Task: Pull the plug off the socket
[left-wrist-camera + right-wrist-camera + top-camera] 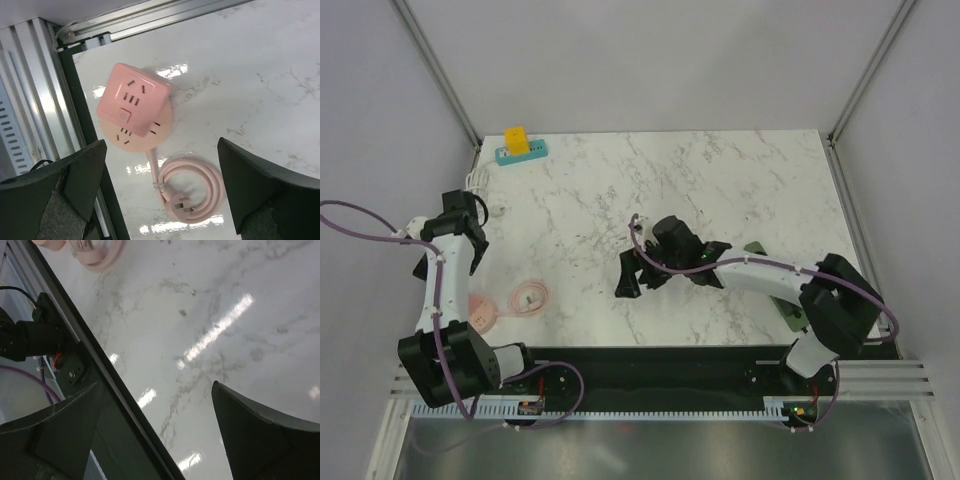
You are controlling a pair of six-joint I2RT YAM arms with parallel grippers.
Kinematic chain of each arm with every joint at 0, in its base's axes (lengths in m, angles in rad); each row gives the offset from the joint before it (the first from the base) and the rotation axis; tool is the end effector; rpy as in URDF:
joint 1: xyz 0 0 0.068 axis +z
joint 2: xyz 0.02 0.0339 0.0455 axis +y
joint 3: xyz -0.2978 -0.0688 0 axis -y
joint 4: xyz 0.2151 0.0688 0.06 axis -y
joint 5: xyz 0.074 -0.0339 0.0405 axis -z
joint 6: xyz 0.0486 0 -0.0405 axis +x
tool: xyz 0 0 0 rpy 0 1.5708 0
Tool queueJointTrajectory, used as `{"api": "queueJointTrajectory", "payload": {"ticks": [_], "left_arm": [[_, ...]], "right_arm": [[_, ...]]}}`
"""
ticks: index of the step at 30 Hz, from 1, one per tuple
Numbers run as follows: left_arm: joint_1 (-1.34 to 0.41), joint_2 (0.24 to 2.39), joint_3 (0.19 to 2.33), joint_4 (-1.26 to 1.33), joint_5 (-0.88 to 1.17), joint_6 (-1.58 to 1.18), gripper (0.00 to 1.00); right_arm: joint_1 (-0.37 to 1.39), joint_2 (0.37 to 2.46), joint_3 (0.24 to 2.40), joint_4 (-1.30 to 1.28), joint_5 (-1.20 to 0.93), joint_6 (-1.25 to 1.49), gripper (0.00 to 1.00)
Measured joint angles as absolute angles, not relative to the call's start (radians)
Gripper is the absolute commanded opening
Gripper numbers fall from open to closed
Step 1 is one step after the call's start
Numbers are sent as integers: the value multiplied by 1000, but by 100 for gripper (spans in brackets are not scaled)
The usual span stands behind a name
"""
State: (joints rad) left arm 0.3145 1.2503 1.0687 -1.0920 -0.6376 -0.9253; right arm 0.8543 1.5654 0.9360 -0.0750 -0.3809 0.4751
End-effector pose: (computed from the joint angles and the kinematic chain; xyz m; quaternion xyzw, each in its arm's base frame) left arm 0.1638 0.0837 0.3082 -0.5834 0.7374 0.2534 0.2273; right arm 0.1955 0.2519 0.2560 -0.2460 0.8603 0.3895 0.2185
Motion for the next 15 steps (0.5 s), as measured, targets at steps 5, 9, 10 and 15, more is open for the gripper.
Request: {"api": "queueJointTrajectory", "payload": {"ticks": [5,9,10,15], "left_arm": [[159,1186,1068,-1111,-656,-946,99],[113,1148,1060,-1123,-657,-949,95],[107,1137,1059,-1126,-658,-949,95],[100,1073,1059,-1127,-678,-932,91]], "right_arm": [[980,1798,1138,40,-320,482,98],[1066,1975,1312,83,-277,476,91],[1081,2009,1348,93,-270,476,89],[1150,2170,1515,113,-231,473,86]]}}
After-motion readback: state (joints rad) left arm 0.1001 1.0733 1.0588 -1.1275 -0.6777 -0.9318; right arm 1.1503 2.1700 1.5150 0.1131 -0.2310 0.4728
